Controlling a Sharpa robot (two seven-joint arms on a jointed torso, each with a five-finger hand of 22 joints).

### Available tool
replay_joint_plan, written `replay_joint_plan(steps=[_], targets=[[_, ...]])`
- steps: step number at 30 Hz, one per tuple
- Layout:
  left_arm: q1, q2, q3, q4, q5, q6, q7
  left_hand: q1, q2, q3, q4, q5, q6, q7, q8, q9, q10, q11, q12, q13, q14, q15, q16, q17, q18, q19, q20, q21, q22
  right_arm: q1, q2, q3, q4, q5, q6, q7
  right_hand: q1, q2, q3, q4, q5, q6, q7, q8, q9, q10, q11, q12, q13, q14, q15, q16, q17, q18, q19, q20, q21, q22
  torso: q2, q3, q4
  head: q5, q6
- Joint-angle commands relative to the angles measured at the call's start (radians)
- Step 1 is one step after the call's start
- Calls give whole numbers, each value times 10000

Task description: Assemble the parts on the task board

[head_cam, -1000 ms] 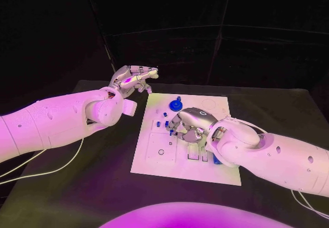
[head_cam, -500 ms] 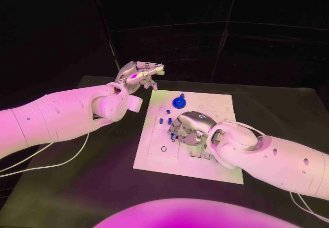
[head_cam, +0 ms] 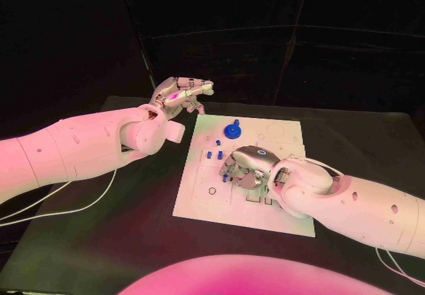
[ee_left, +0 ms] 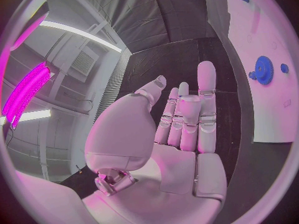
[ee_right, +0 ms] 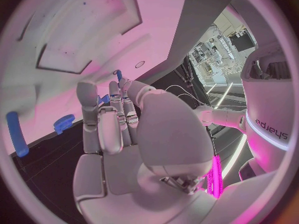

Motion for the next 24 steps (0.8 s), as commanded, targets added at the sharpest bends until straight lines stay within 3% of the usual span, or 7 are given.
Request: replay_joint_plan(steps=[1,24], targets=[[20,12,7,-1,40,146,54,40,25,-28,-4,12,-41,18,-6,-2,-41,-4,51,-4,-89,-5,10,-2,207,-27,34,-38,-15,11,11,-1,-6,-127,140,-31,-85,4,48,2,10,-7,67,-46,-4,-27,50,-32,-9,403,-24,31,-3,-115,-81,15,62,15,-4,-6,-1,4,-13],[20,13,7,-1,40,199,-5,48,24,-40,-1,12,-58,29,-11,-4,-61,5,58,-7,-93,2,15,-7,205,-24,38,-43,-20,9,128,-3,-92,-442,-133,-449,-109,19,55,0,16,1,63,-50,-2,-20,47,-34,-6,394,-23,12,-48,-114,-88,19,63,13,-2,-3,2,27,-62]])
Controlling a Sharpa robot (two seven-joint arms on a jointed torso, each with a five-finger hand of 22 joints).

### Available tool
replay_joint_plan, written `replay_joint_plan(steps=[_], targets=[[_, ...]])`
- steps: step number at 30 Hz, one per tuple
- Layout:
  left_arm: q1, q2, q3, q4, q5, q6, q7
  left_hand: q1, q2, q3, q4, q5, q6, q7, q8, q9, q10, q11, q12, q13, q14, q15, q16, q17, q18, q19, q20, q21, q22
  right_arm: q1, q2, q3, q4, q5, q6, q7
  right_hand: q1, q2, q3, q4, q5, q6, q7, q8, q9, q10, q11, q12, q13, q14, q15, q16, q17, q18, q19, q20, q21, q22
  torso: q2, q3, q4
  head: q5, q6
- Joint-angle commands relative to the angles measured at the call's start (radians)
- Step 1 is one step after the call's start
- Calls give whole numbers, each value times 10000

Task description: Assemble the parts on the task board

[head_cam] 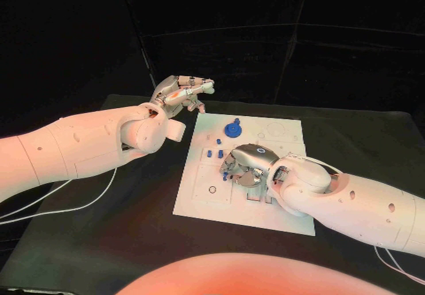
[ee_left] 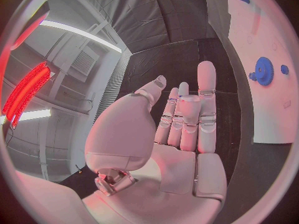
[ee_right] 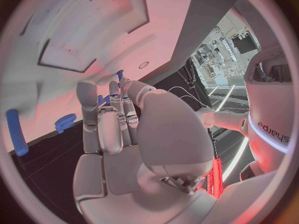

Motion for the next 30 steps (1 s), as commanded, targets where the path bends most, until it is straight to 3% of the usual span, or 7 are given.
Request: replay_joint_plan(steps=[1,12,24,30], targets=[[20,7,7,0,37,145,7,48,24,-40,-2,12,-59,29,-11,-4,-61,6,58,-7,-93,2,15,-7,205,-24,37,-43,-9,6,1,-2,26,-198,-148,-178,-101,28,56,0,15,8,70,-48,5,-20,47,-34,-6,394,-23,13,-17,-114,-50,-18,63,12,0,8,1,4,-8],[20,29,6,-25,37,180,-23,50,23,-44,-1,12,-65,31,-13,-5,-70,9,59,-8,-96,4,15,-12,204,-23,39,-45,-11,6,20,-2,59,-230,-66,-208,-101,39,68,-11,22,14,64,-50,7,-17,43,-36,-4,391,-25,7,-32,-108,-68,-17,51,-18,-1,12,-14,-6,-11],[19,50,6,-51,37,206,-68,50,23,-44,-1,12,-65,31,-13,-5,-70,9,59,-8,-96,4,15,-12,204,-23,39,-45,-11,7,51,-2,85,-341,717,-263,-166,-3,39,-35,12,48,58,-48,15,-3,40,-41,0,380,-26,-7,-69,-104,-89,-13,49,-26,-1,6,6,-36,-44],[19,53,5,-71,37,220,-101,58,17,-58,1,12,-89,41,-21,-8,-99,18,62,-13,-104,11,14,-27,202,-21,43,-51,-15,7,48,-4,132,-358,851,-273,-205,-10,21,-42,27,74,49,-45,20,17,32,-38,4,375,-29,-12,-86,-101,-102,-12,45,-35,-4,4,4,-36,-56]])
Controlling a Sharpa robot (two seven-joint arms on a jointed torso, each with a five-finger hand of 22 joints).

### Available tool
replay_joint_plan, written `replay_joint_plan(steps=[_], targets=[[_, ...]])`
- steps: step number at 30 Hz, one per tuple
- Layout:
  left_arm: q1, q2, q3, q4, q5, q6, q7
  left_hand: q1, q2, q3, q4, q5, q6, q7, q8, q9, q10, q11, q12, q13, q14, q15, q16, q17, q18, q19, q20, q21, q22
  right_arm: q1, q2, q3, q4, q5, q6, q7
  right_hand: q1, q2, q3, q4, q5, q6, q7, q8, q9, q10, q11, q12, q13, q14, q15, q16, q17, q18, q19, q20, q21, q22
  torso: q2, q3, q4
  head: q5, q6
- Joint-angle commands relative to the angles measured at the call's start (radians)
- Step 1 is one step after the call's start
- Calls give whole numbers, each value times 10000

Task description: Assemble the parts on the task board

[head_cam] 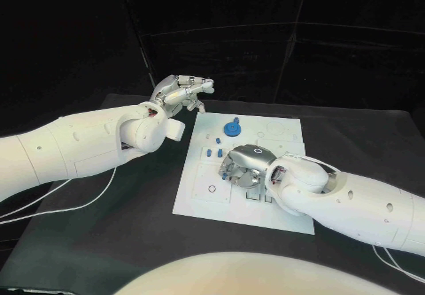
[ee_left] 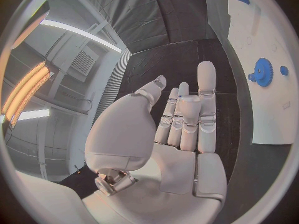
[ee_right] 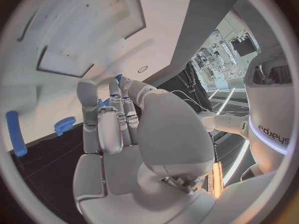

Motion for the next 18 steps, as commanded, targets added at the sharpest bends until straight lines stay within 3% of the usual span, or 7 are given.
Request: replay_joint_plan(steps=[1,12,15,16,18], targets=[[19,13,6,-10,35,148,-23,58,17,-58,1,12,-51,4,-21,-8,-77,-5,62,-13,-68,-25,14,-11,203,-21,43,-51,-16,1,-3,-10,41,-113,398,-49,-113,3,22,-41,28,48,22,-37,13,18,33,-38,4,375,-29,-12,-14,-100,-64,27,45,-16,-4,3,8,1,-12],[19,25,5,-39,35,186,-76,61,14,-71,5,10,-72,13,-28,-11,-100,3,65,-17,-71,-19,18,-12,202,-20,47,-56,-19,2,-28,-11,57,-231,155,-135,-279,-85,-50,-44,60,-69,60,-135,-13,-119,68,-138,-22,363,-3,-10,-13,-72,-183,38,-48,-210,4,-2,4,-6,-18],[19,27,5,-52,35,203,-99,57,11,-84,11,8,-87,19,-33,-12,-118,10,68,-19,-81,-14,11,-34,200,-20,50,-60,-23,2,-30,-12,39,-244,-43,-146,-573,-351,-162,-7,98,-788,290,-471,-58,-1154,356,-640,-56,132,229,-445,-775,80,-804,186,-649,-1330,-2,-3,3,-8,-16],[19,29,4,-57,35,212,-110,57,11,-84,11,8,-87,19,-33,-12,-118,10,68,-19,-81,-14,11,-34,200,-20,50,-60,-23,2,-30,-12,32,-248,-157,-140,-659,-459,-289,-24,122,-1267,351,-466,-55,-1641,473,-792,-37,-83,309,-877,-1479,135,-1005,278,-901,-1637,0,1,6,-7,-13],[19,29,4,-58,35,222,-120,55,8,-94,15,7,-100,23,-37,-13,-131,14,71,-21,-83,-10,14,-33,199,-20,53,-63,-25,2,-33,-12,31,-251,-301,-128,-699,-503,-502,-59,150,-1654,328,-453,-42,-2038,488,-827,-18,-202,318,-1185,-1925,151,-1053,340,-1063,-1739,1,0,10,-8,-12]])
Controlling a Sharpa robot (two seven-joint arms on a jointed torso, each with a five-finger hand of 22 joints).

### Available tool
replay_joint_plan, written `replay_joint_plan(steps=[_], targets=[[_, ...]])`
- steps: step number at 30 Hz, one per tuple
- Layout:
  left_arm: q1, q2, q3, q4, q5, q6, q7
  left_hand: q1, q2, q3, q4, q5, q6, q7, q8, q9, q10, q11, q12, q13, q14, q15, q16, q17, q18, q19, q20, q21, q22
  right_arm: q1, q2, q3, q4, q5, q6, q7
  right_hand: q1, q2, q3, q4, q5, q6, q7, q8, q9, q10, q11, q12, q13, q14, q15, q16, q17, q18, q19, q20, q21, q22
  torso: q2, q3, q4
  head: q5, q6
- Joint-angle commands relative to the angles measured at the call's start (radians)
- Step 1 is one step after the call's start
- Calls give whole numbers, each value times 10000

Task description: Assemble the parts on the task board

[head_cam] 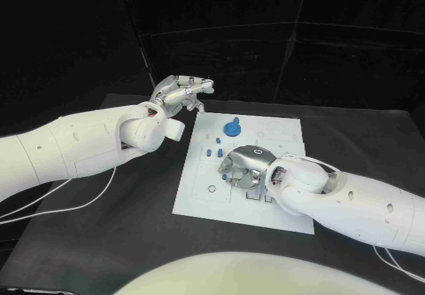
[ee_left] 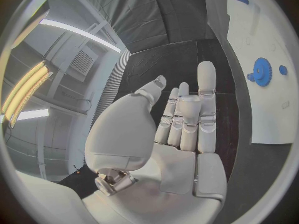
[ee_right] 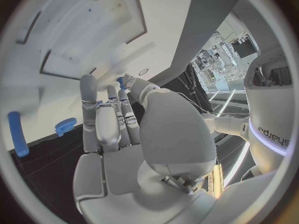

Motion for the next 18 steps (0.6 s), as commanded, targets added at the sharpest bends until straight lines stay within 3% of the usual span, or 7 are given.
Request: replay_joint_plan(steps=[1,5,11,18], targets=[[19,12,6,-2,34,171,-39,55,8,-66,-12,7,-65,-11,-37,-13,-59,15,69,-11,-84,-10,14,-8,199,-20,53,-63,-11,9,-9,0,11,-114,-460,-26,-98,-15,-300,-54,77,-509,-29,-18,7,-569,21,-53,31,-157,13,-422,-619,152,-93,58,-244,-201,3,3,5,-1,9],[19,7,5,-6,34,185,-54,55,8,-71,-10,7,-72,-9,-39,-13,-66,16,70,-12,-87,-7,13,-13,199,-20,54,-65,-13,9,-103,0,115,-117,-827,48,-87,-3,-662,-105,128,-722,-89,-2,25,-848,2,107,65,-155,-3,-564,-777,153,-54,50,-398,-315,-1,-2,4,2,12],[19,-18,5,-6,33,243,-67,52,5,-83,-4,5,-84,-5,-43,-14,-80,21,74,-13,-90,-3,15,-16,198,-21,57,-68,-15,10,-484,3,518,-118,-1522,179,-16,134,-934,-151,416,-518,-73,63,61,-800,-22,494,114,4,-34,-442,-582,152,123,15,-454,-389,-7,-11,-10,-22,45],[19,-44,4,-6,33,273,-73,52,5,-83,-4,5,-84,-5,-43,-14,-80,21,74,-13,-90,-3,15,-16,198,-21,57,-68,-15,137,-1472,30,1204,309,-1886,64,-1,279,-1009,-146,503,-184,-99,100,72,-476,-75,976,132,201,-72,-71,-18,150,303,-26,-426,-414,-23,-11,-8,-157,153]])
